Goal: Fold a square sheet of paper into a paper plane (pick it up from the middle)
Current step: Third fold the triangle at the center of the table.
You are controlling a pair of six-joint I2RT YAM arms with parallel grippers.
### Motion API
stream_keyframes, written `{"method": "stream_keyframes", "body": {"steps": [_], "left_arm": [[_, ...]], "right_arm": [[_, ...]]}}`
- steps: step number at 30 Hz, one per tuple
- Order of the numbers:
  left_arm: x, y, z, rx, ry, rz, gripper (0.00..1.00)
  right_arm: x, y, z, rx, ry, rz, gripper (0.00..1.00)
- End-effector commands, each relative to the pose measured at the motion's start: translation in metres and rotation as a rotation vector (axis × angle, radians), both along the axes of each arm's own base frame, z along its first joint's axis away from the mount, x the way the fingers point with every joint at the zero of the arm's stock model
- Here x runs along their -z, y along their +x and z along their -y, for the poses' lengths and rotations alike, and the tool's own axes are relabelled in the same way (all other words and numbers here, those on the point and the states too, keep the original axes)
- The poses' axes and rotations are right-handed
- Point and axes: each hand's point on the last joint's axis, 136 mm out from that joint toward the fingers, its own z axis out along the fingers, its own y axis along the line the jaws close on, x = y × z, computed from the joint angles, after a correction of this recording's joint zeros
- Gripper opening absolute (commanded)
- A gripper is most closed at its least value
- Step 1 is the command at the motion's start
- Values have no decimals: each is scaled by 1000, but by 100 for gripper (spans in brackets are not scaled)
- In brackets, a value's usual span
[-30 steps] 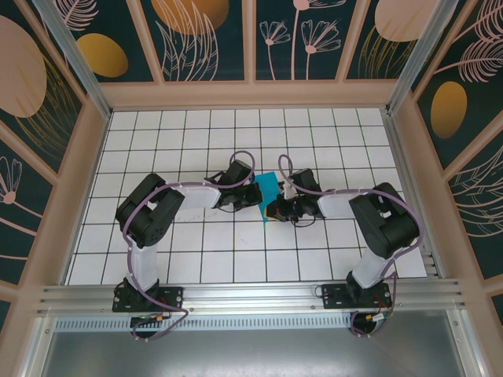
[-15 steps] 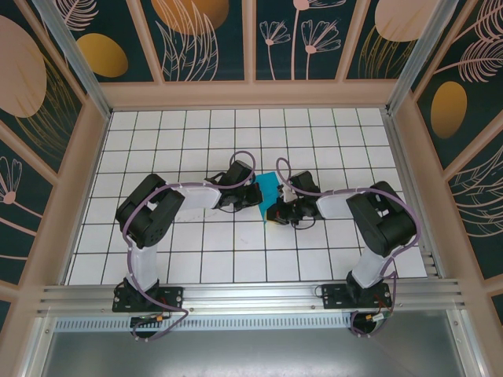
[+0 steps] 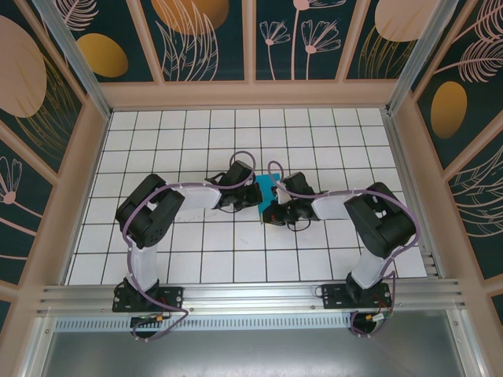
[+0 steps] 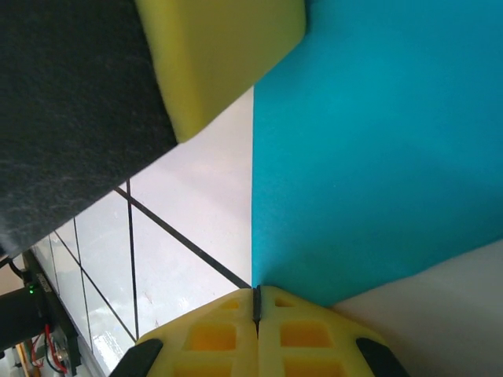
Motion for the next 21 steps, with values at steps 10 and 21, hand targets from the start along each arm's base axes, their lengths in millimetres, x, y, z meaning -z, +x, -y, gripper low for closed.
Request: {"method": "stream_keyframes", "body": {"steps": [10, 21], "left_arm": [[46, -17, -45, -67, 201, -93, 0], [47, -18, -46, -63, 210, -92, 0]], "right_arm": [[-24, 29, 19, 130, -38, 64, 4], [0, 51, 33, 198, -84, 7, 4]]}}
